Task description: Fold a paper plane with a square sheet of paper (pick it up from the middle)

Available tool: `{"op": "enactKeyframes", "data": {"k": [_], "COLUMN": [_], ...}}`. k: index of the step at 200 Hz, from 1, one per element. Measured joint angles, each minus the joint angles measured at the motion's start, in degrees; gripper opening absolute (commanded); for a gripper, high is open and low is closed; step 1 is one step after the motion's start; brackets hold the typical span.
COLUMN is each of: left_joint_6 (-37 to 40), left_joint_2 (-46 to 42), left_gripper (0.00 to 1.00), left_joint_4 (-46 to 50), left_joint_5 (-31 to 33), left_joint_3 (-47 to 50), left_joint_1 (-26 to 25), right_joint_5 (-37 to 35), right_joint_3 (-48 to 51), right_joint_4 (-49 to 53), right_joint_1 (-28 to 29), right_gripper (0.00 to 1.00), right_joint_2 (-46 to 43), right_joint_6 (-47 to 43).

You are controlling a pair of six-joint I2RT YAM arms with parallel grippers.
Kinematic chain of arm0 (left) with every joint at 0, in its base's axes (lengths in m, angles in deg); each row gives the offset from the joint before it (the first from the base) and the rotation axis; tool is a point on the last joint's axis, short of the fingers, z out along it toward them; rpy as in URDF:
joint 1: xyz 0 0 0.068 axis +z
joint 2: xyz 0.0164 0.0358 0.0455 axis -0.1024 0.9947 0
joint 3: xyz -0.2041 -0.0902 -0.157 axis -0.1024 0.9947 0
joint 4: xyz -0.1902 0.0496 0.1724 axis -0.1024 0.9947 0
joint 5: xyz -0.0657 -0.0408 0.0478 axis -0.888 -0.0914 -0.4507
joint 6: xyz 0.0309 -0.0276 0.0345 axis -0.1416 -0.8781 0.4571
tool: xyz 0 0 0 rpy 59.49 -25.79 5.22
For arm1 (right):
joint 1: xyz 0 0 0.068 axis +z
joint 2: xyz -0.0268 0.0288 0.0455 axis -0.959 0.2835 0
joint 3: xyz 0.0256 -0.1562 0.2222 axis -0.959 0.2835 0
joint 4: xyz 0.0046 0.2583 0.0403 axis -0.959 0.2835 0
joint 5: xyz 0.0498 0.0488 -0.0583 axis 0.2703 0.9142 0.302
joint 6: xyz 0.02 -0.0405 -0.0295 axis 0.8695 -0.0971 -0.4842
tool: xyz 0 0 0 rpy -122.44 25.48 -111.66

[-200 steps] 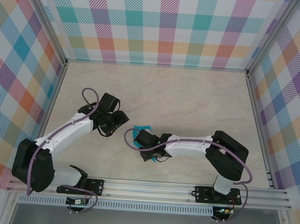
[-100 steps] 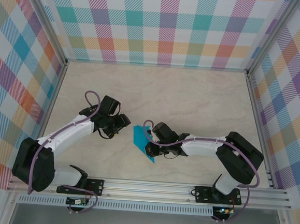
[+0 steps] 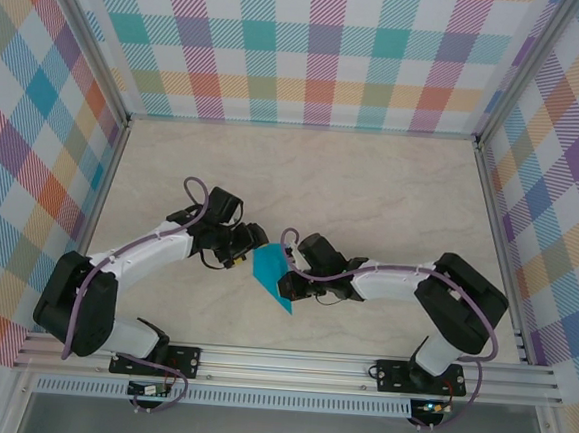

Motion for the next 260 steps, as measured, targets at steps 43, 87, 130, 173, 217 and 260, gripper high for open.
{"op": "enactKeyframes", "data": {"k": [43, 87, 130, 173, 217, 260], "left_joint_6": [-1.0, -1.0, -1.0, -4.2, -10.1, -11.5], "left_joint_2": [-0.9, -2.8, -2.8, -5.0, -13.9, -17.9], "left_gripper": [0.60, 0.59, 0.57, 0.56, 0.45, 0.37], "left_joint_4": [-0.2, 0.9, 2.5, 9.1, 15.1, 13.2], "left_joint_5": [1.9, 4.9, 7.3, 15.3, 24.1, 22.0], "left_joint_3": [0.0, -0.4, -1.2, -1.9, -0.6, 5.8], "left_joint_1": [-0.6, -0.6, -0.6, -0.6, 0.3, 1.9], "right_joint_5": [-7.8, -22.1, -35.3, -47.5, -53.6, -51.6], "right_joint_3": [1.2, -3.9, -9.7, -20.6, -30.3, -29.6], "right_joint_4": [6.4, 22.9, 35.6, 45.9, 52.0, 50.3], "right_joint_1": [-1.7, -2.0, -0.1, 8.7, 17.5, 18.5], "right_gripper": [0.09, 0.10, 0.11, 0.07, 0.08, 0.09], "right_joint_2": [-10.9, -18.8, -18.0, 0.3, 15.9, 14.3], "right_joint_6": [0.4, -2.8, -6.4, -5.0, -1.9, -0.4]}}
